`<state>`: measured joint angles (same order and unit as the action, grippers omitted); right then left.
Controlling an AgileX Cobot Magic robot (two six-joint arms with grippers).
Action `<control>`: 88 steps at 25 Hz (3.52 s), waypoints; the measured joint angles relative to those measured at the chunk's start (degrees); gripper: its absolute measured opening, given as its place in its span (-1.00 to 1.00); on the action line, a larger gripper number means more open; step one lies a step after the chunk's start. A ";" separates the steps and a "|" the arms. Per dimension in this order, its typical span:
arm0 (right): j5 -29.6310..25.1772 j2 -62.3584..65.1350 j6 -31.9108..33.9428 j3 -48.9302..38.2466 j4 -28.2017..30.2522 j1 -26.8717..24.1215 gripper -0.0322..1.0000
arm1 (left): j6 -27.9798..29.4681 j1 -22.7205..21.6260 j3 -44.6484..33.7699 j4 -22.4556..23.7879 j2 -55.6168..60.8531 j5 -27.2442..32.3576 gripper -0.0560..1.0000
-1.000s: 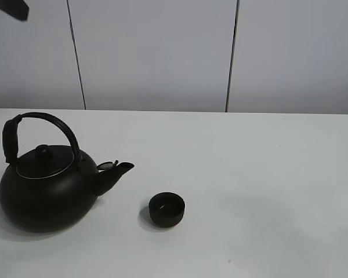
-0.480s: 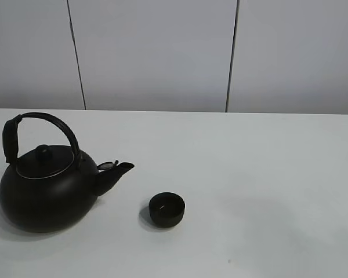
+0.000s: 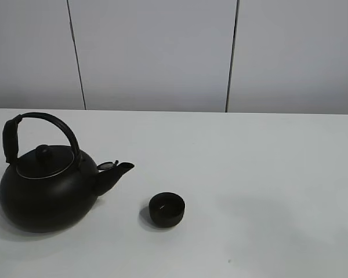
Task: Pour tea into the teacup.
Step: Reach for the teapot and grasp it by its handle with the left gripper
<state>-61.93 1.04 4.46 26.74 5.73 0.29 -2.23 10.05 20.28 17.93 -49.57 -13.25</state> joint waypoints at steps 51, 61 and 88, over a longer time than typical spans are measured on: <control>-0.02 0.00 0.04 0.00 0.00 0.00 0.06 | 4.38 -7.51 -3.75 6.12 -48.67 -47.99 0.08; -0.02 0.00 0.04 0.00 0.00 0.00 0.06 | -0.91 -7.51 -3.19 7.18 -48.67 -47.04 -0.02; -0.02 0.00 0.04 0.00 0.00 0.00 0.06 | 1.31 -7.51 -2.79 7.46 -48.96 -46.49 -0.03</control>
<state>-61.96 1.04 4.50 26.74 5.73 0.29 -0.92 2.54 17.49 25.39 -98.53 -59.74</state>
